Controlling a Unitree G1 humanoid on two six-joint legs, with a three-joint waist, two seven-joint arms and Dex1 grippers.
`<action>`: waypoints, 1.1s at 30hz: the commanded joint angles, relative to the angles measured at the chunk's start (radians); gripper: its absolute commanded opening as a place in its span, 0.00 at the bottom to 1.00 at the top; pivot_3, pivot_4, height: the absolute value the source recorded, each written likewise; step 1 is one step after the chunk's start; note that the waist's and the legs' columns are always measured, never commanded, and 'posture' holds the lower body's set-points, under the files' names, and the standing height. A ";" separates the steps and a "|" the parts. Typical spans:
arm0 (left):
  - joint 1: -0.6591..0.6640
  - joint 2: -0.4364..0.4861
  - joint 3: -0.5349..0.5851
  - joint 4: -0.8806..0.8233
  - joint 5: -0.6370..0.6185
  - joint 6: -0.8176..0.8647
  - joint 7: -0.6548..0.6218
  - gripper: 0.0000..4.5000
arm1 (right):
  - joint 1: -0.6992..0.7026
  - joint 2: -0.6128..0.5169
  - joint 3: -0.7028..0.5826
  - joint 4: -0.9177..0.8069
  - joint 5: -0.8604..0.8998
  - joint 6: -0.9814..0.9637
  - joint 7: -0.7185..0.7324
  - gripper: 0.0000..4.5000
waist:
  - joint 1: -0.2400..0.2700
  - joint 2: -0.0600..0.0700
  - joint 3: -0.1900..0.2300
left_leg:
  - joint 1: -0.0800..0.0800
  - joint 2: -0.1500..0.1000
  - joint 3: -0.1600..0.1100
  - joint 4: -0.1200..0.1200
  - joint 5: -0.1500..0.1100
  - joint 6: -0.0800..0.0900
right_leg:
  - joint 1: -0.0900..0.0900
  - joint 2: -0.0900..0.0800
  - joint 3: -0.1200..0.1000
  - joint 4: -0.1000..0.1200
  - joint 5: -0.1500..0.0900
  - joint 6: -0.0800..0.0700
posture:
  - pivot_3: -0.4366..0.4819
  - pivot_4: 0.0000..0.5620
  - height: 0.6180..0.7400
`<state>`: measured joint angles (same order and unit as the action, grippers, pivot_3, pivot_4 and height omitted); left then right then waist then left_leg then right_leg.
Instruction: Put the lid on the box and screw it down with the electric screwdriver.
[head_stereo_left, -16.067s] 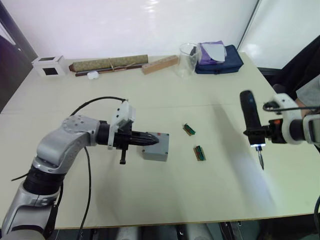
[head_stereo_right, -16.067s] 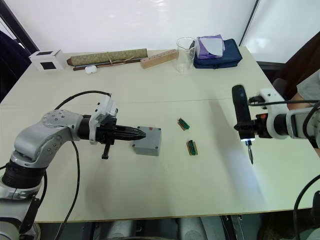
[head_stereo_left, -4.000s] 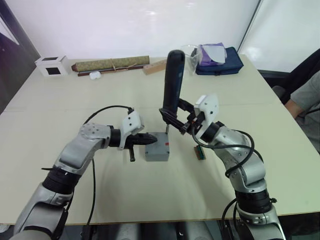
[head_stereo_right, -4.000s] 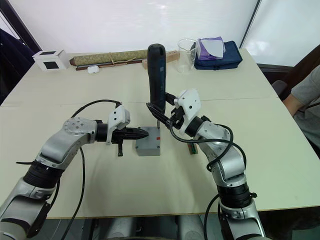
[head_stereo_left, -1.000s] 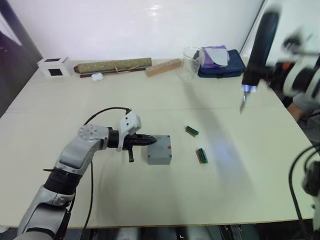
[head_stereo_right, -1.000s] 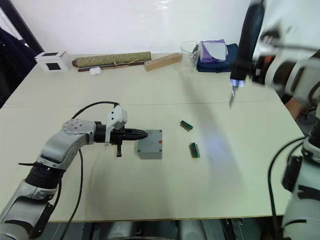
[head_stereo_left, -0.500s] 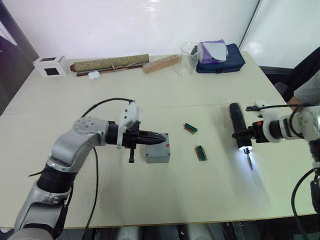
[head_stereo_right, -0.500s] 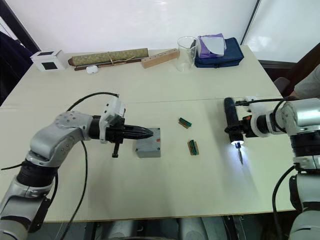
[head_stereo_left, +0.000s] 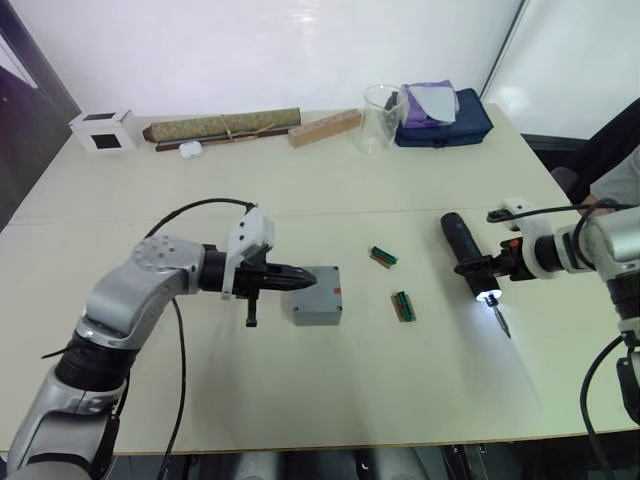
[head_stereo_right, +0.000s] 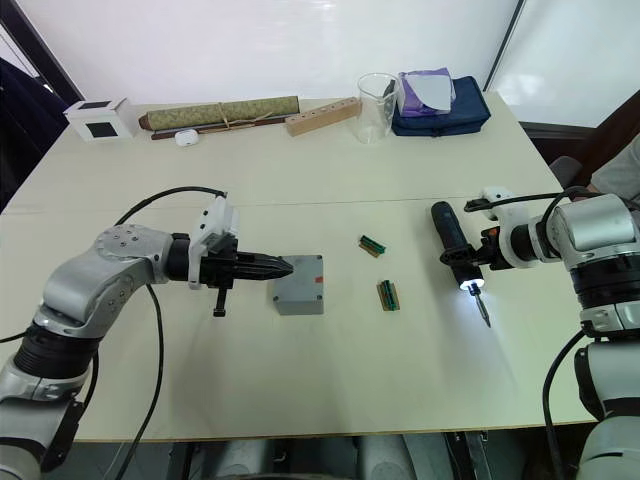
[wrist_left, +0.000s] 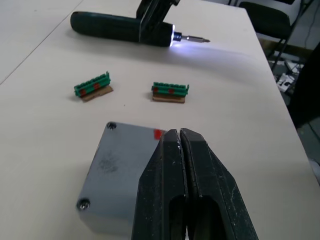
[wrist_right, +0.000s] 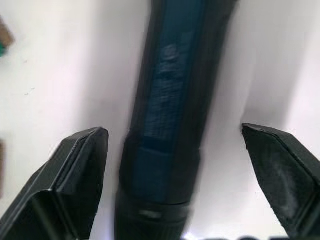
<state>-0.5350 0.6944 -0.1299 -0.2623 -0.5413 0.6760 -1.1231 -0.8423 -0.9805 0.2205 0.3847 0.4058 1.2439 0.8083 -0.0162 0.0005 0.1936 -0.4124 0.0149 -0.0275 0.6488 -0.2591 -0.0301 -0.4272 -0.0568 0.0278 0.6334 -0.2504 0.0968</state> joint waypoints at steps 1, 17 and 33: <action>-0.011 0.013 0.090 0.020 -0.034 0.026 0.037 0.00 | -0.007 -0.054 -0.053 -0.090 -0.067 -0.164 0.003 0.99 | 0.000 0.000 0.000 | 0.000 0.000 0.000 0.000 0.000 0.000 | 0.000 0.000 0.000 0.000 0.000 0.000 | 0.48 0.27 1.00; 0.592 0.224 0.427 -0.235 -0.233 0.280 0.077 0.00 | 0.844 0.104 -0.679 -0.973 0.388 -0.271 0.121 0.99 | 0.007 -0.007 -0.001 | 0.005 -0.001 -0.001 0.001 0.000 -0.001 | 0.007 -0.005 -0.002 0.003 -0.002 -0.003 | 0.48 0.27 1.00; 0.695 0.224 0.357 -0.278 -0.206 0.190 0.089 0.00 | 0.924 0.073 -0.615 -0.949 0.407 -0.320 0.130 0.99 | 0.005 -0.010 -0.003 | 0.008 0.001 -0.001 0.001 0.000 -0.001 | 0.009 -0.001 -0.002 0.002 -0.002 -0.007 | 0.48 0.27 1.00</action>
<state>0.1785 0.9134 0.2146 -0.5299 -0.7309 0.8705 -1.0379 0.0889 -0.9115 -0.3949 -0.5526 0.8067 0.9441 0.9473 -0.0108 -0.0095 0.1905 -0.4043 0.0155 -0.0287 0.6503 -0.2589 -0.0310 -0.4179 -0.0581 0.0260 0.6352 -0.2522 0.0901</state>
